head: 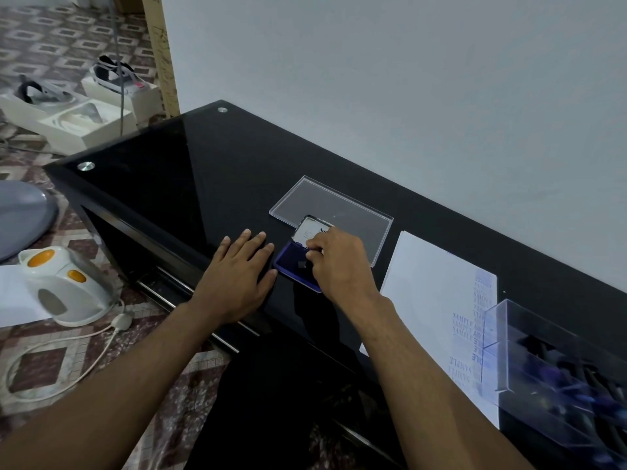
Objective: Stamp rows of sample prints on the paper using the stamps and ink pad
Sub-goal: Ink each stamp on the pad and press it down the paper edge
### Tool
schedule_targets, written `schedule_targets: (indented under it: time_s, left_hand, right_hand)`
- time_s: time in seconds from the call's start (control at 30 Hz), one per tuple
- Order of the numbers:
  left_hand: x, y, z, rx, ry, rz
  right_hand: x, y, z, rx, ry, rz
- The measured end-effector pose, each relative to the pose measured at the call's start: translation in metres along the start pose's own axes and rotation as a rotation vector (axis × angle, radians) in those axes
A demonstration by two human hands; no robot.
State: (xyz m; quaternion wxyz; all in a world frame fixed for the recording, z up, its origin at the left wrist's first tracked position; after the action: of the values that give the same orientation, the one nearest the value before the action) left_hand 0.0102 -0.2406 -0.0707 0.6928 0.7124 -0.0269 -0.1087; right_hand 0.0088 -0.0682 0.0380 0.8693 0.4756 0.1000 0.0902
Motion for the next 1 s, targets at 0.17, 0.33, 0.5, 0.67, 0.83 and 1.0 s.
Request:
schedule_targets:
  time_s: [0.17,0.33,0.5,0.67,0.83,1.0]
  left_hand:
    - [-0.003,0.012,-0.007,0.044,0.011,-0.023]
    - [-0.012,0.025,-0.041,0.071,-0.055,-0.061]
    - [-0.021,0.036,-0.094,0.100,-0.141,-0.084]
    - [-0.028,0.036,-0.151,0.148,-0.242,-0.058]
    - [-0.033,0.028,-0.199,0.143,-0.320,-0.032]
    - [-0.038,0.024,-0.236,0.152,-0.389,-0.027]
  right_hand:
    - [0.007,0.007,-0.006,-0.025,-0.039,0.019]
    - [0.032,0.027,-0.029,-0.159,-0.068,-0.238]
    - [0.061,0.061,-0.060,-0.119,-0.091,-0.282]
    - [0.088,0.086,-0.104,-0.121,-0.234,-0.324]
    - [0.111,0.113,-0.136,-0.073,-0.309,-0.322]
    - [0.125,0.132,-0.166,0.006,-0.335,-0.348]
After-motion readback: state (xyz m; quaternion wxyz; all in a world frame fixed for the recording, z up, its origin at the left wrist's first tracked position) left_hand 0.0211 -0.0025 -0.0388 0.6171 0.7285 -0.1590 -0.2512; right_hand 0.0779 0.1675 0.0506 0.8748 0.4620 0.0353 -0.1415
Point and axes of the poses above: each hand's wrist, its own x-axis away from the middle knuckle, its own y-axis out of the back of the hand, z = x × y, the point moved 4 cm from there along -x, towards the middle knuckle, and after that the axes turned 13 degrees about -x, right-handed, at the moved point
